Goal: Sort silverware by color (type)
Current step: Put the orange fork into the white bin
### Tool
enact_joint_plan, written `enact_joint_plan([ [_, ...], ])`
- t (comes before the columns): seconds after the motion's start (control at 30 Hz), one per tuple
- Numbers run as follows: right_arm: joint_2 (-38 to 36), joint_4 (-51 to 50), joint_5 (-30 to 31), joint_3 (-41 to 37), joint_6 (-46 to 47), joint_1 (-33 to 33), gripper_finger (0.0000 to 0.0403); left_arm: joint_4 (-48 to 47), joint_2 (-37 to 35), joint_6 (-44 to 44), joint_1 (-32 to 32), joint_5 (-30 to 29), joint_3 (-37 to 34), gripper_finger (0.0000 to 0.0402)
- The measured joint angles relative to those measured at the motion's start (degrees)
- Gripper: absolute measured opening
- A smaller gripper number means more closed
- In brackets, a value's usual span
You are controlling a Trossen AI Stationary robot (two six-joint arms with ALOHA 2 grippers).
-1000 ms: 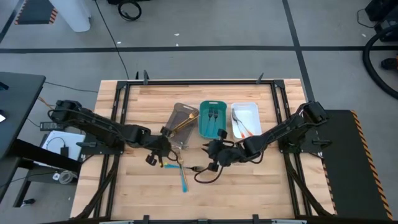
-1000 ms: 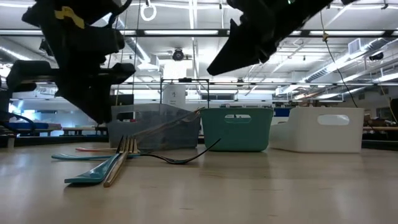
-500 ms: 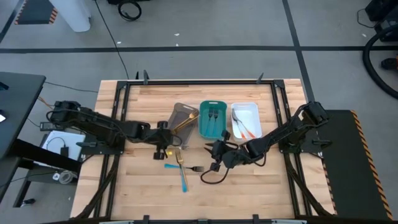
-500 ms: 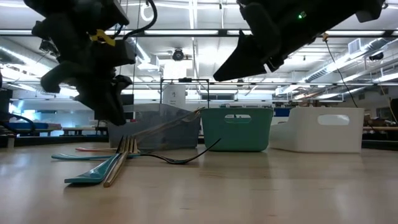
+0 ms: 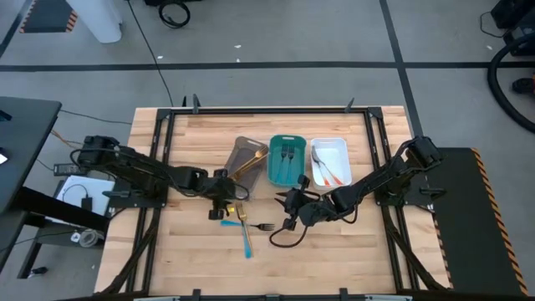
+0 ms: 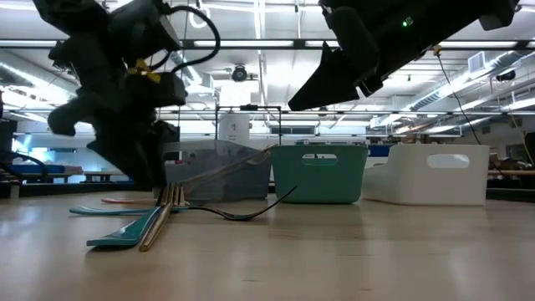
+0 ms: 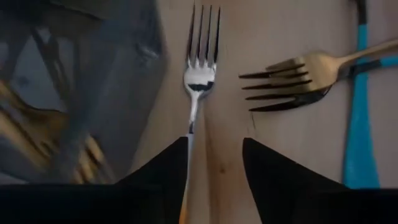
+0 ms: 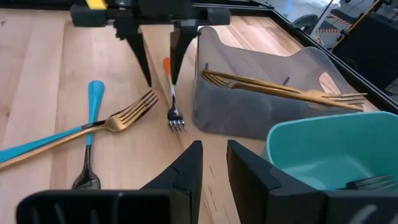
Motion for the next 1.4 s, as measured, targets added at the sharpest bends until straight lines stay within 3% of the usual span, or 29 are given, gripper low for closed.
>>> enact_joint_plan([
  [0.3, 0.00, 0.79, 0.00, 0.02, -0.46, 0.02, 0.0080, 1.36, 2.54, -0.35, 0.25, -3.26, 0.00, 0.0167],
  [0.77, -0.09, 0.06, 0.00, 0.02, -0.53, 0.26, 0.0080, 2.65, 3.22, 3.09, 2.74, -0.98, 0.00, 0.0167],
  [1.0, -7.82, -7.09, 0.42, 0.02, 1.03, 1.56, 0.0080, 2.24, 3.20, 1.54, 2.09, -0.75, 0.09, 0.0166],
  [1.2, -14.56, -11.77, 5.58, 0.04, 3.90, 3.14, 0.0080, 1.18, 3.18, 2.78, 2.22, -0.92, 0.09, 0.0152],
  [1.4, -16.76, -11.87, 9.47, 0.04, 3.41, 4.20, 0.0080, 0.84, 4.16, 4.04, 2.38, -1.35, 0.20, 0.0148],
])
